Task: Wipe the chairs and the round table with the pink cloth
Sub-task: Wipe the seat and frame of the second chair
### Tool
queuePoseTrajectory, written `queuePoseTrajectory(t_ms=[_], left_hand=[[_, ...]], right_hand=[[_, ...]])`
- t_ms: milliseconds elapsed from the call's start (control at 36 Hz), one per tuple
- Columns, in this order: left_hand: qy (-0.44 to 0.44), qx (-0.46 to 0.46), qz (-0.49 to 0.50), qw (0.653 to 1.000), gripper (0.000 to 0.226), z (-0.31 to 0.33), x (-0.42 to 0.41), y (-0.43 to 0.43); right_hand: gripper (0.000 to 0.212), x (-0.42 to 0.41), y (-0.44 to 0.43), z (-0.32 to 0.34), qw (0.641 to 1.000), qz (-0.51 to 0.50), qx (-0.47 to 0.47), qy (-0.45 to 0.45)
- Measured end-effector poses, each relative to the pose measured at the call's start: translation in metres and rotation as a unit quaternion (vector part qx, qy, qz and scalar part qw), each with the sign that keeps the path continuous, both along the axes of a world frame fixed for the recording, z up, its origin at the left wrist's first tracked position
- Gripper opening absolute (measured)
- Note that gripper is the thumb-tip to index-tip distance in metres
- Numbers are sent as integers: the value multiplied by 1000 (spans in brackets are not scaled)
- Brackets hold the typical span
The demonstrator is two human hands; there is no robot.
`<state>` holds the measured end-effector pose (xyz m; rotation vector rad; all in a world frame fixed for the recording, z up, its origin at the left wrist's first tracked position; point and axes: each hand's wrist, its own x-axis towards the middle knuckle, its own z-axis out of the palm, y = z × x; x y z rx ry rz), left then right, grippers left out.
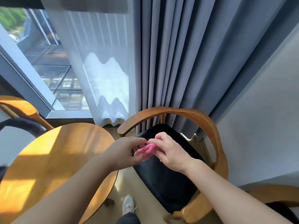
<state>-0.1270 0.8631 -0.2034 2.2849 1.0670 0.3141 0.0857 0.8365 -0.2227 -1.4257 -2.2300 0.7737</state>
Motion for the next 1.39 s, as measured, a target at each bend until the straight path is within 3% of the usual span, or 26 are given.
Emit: queuePoseTrajectory(t_ms=[167,306,417,583,861,1111,1250,1389], left_hand=[[8,7,55,998,11,-14,-10,27],[4,-7,93,996,7,-28,-18,61],[-9,-36,116,993,4,-41,-27,91],[-65,-97,104,988,3,-59,-43,127],[-49,-156,80,983,15,-91,-56,170],[49,-52,178,981,15,-122,-70,227],[54,24,230,972,12,-137,-76,270],[89,-25,291,952,22,-181,-83,272]], right_hand=[[22,-14,34,-13,1000,-6,-11,5],[29,-28,66,-28,995,-88,-40,10],[22,-42,91,-38,984,-109,-127,66],[36,-68,122,-49,948,-121,-241,168],[29,-91,167,-88,911,-149,-294,250],[21,-82,233,-125,970,-151,-182,55],[23,-88,269,-135,986,-131,-102,15],[19,-99,266,-174,989,-41,-141,-13]])
